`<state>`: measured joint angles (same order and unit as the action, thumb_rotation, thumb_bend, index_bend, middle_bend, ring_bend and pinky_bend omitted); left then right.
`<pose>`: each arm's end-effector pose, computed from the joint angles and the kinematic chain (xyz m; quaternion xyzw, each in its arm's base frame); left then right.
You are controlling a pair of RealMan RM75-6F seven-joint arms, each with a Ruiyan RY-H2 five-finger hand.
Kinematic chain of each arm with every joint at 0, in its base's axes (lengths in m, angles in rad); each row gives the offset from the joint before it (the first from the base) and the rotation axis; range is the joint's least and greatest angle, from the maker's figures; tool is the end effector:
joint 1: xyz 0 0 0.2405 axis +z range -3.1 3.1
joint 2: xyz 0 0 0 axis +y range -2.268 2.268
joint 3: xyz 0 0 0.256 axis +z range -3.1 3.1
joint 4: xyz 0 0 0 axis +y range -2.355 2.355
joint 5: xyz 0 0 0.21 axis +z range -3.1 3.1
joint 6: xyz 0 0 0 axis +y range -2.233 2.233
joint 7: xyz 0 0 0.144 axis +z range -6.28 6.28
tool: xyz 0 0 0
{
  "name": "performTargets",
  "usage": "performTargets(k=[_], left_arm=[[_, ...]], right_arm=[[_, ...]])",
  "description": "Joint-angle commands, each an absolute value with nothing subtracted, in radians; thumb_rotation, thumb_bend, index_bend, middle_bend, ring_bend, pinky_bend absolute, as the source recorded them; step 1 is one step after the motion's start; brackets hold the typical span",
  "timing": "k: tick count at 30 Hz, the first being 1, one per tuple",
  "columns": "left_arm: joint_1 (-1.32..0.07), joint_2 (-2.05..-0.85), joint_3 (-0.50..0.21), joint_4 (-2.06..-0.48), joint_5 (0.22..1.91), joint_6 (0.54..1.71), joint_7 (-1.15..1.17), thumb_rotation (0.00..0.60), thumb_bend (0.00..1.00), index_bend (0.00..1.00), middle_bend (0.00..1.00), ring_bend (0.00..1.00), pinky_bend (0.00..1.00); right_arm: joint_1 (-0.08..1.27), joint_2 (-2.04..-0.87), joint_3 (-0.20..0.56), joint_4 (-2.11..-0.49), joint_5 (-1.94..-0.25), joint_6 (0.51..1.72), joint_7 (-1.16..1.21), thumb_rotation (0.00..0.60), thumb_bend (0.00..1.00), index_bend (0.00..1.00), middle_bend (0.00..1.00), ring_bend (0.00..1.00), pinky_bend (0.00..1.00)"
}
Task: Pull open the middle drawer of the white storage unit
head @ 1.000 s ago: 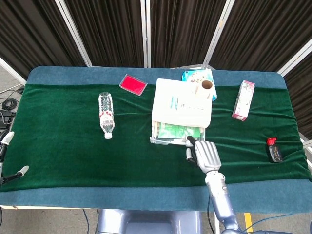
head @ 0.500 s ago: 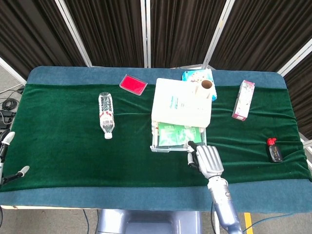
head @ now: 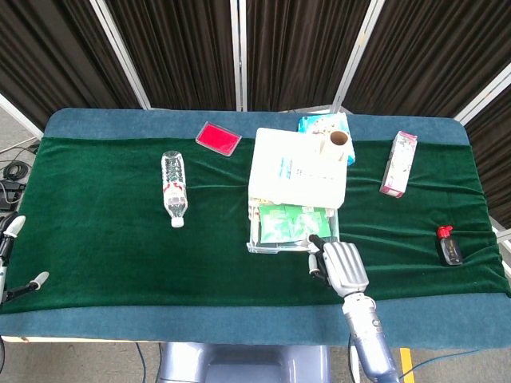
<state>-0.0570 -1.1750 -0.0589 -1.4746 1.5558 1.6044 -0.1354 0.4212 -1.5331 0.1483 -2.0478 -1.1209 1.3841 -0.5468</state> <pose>-0.3222 0.1743 0.1675 -0.5693 -0.3612 -0.4457 0.5889 -0.1257 -0.2330 0.0312 0.5991 -0.4987 0.4495 0.4363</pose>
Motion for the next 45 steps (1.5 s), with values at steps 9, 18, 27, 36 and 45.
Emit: performTargets(k=[9, 18, 27, 36, 45], left_arm=[[-0.057, -1.175, -0.059, -1.474, 1.555, 1.604, -0.136, 0.6, 0.0, 0.0, 0.0, 0.0, 0.0], [-0.057, -1.176, -0.06, -1.472, 1.554, 1.604, -0.134, 0.6, 0.0, 0.0, 0.0, 0.0, 0.0], [-0.059, -1.185, -0.058, -1.47, 1.556, 1.602, -0.115, 0.6, 0.0, 0.0, 0.0, 0.0, 0.0], [-0.071, -1.207, -0.055, -1.434, 1.554, 1.577, -0.107, 0.6, 0.0, 0.0, 0.0, 0.0, 0.0], [-0.077, -1.223, -0.049, -1.42, 1.559, 1.57, -0.083, 0.6, 0.0, 0.0, 0.0, 0.0, 0.0]], right_arm=[[0.4, -1.525, 0.13, -2.03, -1.207, 1.41, -0.509, 0.6, 0.54, 0.13, 0.87, 0.92, 0.81], [0.305, -1.433, 0.058, -1.998, -1.381, 1.532, -0.459, 0.6, 0.53, 0.12, 0.83, 0.88, 0.78], [0.2, -1.345, -0.003, -1.879, -1.513, 1.64, -0.268, 0.6, 0.49, 0.12, 0.53, 0.64, 0.55], [0.155, -1.245, -0.063, -1.649, -1.577, 1.62, -0.033, 0.6, 0.2, 0.0, 0.0, 0.0, 0.0], [0.131, -1.247, -0.031, -1.574, -1.556, 1.614, -0.006, 0.6, 0.13, 0.0, 0.0, 0.0, 0.0]])
